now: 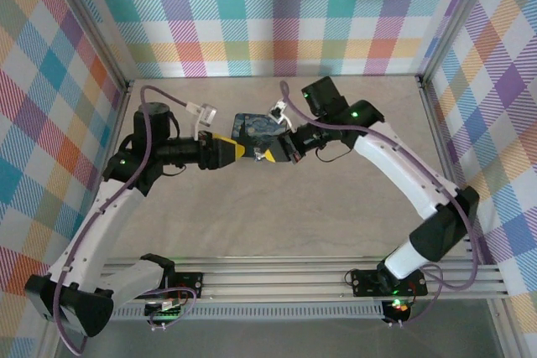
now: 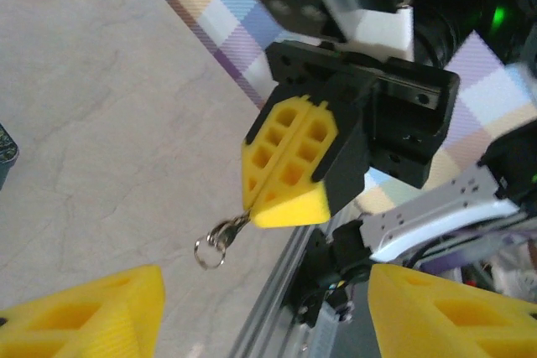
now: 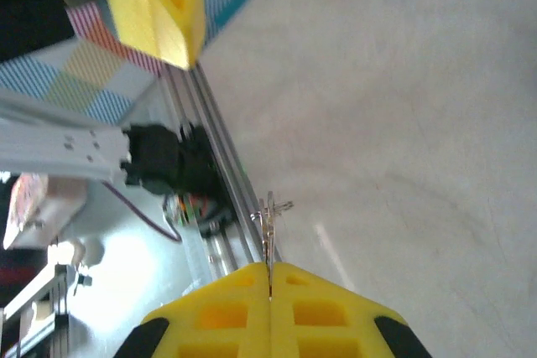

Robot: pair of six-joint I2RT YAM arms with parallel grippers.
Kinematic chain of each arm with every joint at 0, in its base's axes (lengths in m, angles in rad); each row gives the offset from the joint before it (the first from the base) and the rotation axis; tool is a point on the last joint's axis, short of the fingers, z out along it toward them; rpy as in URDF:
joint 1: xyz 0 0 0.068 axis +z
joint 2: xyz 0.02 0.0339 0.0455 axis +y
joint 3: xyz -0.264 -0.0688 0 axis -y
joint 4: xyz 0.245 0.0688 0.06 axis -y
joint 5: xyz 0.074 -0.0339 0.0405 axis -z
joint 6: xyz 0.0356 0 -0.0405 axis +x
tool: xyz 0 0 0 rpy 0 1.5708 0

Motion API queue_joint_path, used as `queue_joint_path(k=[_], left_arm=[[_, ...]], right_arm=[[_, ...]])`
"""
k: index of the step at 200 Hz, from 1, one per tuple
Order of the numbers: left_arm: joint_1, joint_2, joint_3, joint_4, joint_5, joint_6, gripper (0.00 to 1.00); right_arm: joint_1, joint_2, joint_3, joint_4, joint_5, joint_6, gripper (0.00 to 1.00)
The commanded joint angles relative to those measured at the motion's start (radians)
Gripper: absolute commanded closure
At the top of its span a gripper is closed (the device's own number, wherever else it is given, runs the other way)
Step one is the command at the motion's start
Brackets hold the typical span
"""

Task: Unlock the padlock with the key

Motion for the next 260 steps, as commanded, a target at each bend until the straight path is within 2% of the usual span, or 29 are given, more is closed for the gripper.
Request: queue_joint_path(k=[1, 39, 62, 73, 95, 132, 148, 154, 157, 174, 186, 208, 221, 239, 260], left_arm=[[-0.047, 0.016, 0.002, 0.018, 0.033, 0.154, 0.37], [-0.088, 0.104, 0.003, -0.069, 0.034, 0.221, 0.35], [-0.086, 0.151, -0.011, -0.106, 0.043, 0.262, 0.40], [-0.077, 0.168, -0.023, -0.086, 0.088, 0.244, 0.44], [-0.059, 0.200, -0.022, -0.073, 0.200, 0.224, 0.58], [-0.050, 0.225, 0.005, -0.158, 0.258, 0.282, 0.99], [-0.049, 0.226, 0.001, -0.178, 0.255, 0.291, 1.00], [-0.048, 0.222, -0.006, -0.175, 0.244, 0.286, 1.00], [-0.049, 0.219, -0.010, -0.171, 0.237, 0.281, 1.00], [-0.048, 0.196, -0.052, -0.092, 0.180, 0.209, 1.00], [-0.049, 0.176, -0.092, -0.007, 0.117, 0.135, 1.00], [-0.049, 0.139, -0.163, 0.167, 0.032, -0.006, 1.00], [-0.051, 0.114, -0.208, 0.290, -0.002, -0.081, 1.00], [-0.057, 0.087, -0.252, 0.406, -0.037, -0.156, 1.00], [-0.066, 0.064, -0.264, 0.439, -0.056, -0.167, 1.00]], right_arm=[[-0.004, 0.048, 0.082, -0.208, -0.043, -0.194, 1.00], [-0.005, 0.134, 0.173, -0.260, -0.124, -0.233, 1.00], [-0.004, 0.146, 0.184, -0.260, -0.148, -0.242, 1.00], [-0.005, 0.143, 0.167, -0.234, -0.166, -0.233, 1.00], [-0.005, 0.145, 0.166, -0.218, -0.208, -0.224, 1.00], [-0.009, 0.132, 0.149, -0.207, -0.210, -0.227, 1.00], [-0.016, 0.124, 0.128, -0.179, -0.217, -0.203, 1.00], [-0.023, 0.114, 0.109, -0.146, -0.209, -0.165, 1.00], [-0.030, 0.106, 0.097, -0.122, -0.204, -0.140, 0.95], [-0.064, 0.027, -0.031, 0.098, -0.142, 0.085, 0.57], [-0.089, -0.064, -0.189, 0.347, -0.092, 0.298, 0.47], [-0.101, -0.213, -0.491, 0.807, 0.002, 0.651, 0.40], [-0.098, -0.249, -0.600, 0.986, 0.021, 0.798, 0.41], [-0.067, -0.260, -0.651, 1.065, 0.059, 0.873, 0.43], [-0.013, -0.246, -0.642, 1.064, 0.097, 0.884, 0.44]])
